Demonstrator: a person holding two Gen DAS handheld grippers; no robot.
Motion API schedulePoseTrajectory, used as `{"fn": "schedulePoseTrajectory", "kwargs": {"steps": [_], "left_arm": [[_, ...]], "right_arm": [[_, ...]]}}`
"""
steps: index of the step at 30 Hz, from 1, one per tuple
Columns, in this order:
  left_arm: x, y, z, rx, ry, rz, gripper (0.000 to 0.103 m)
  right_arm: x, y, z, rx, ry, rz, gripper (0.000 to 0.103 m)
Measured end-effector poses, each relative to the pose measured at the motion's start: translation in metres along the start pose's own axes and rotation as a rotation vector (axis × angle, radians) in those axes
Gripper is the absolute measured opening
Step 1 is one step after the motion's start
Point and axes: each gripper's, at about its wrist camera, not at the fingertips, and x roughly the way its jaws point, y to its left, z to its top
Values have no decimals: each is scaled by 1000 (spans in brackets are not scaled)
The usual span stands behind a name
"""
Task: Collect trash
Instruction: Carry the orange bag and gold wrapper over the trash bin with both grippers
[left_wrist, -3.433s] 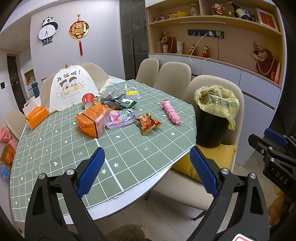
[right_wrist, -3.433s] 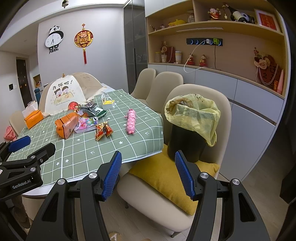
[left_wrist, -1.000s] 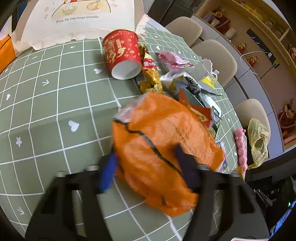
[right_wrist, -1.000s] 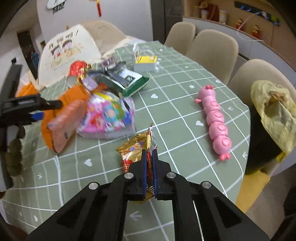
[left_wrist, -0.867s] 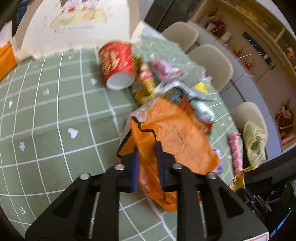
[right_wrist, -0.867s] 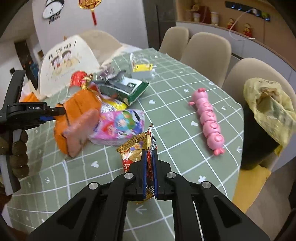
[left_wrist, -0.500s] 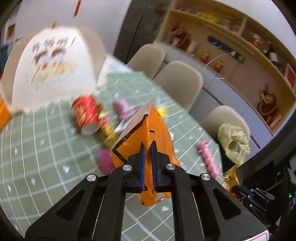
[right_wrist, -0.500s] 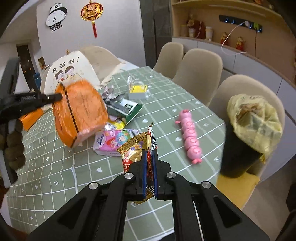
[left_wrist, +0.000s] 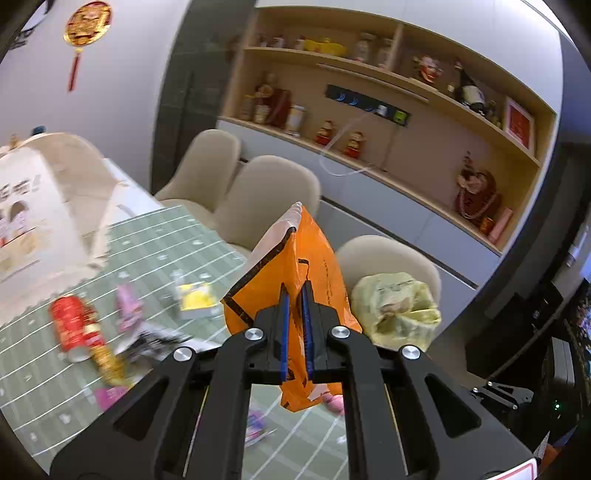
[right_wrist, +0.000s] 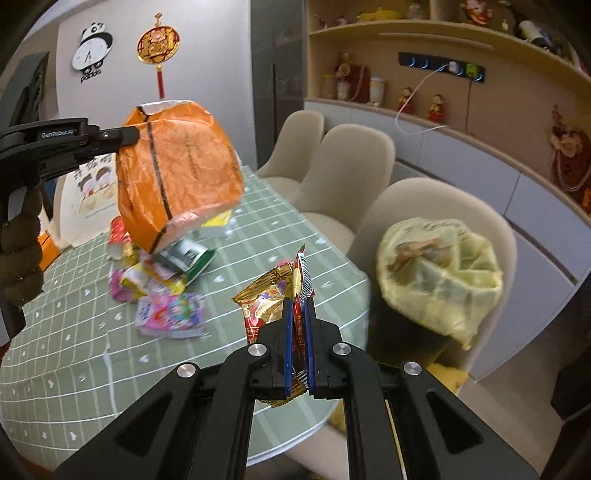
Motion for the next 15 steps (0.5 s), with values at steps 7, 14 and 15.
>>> {"fn": "schedulePoseTrajectory", "kwargs": {"steps": [7,14,15], "left_arm": [[82,-72,11,112,67,-65,6],[157,-138,34,112,97,-182,6],[170,-149,38,105,105,-207,6]], "right_arm": [[8,-74,32,15,-53,-76,8],[14,-163,55,48,-66,-176,8],[17,-178,56,57,-62,-188,8]]}}
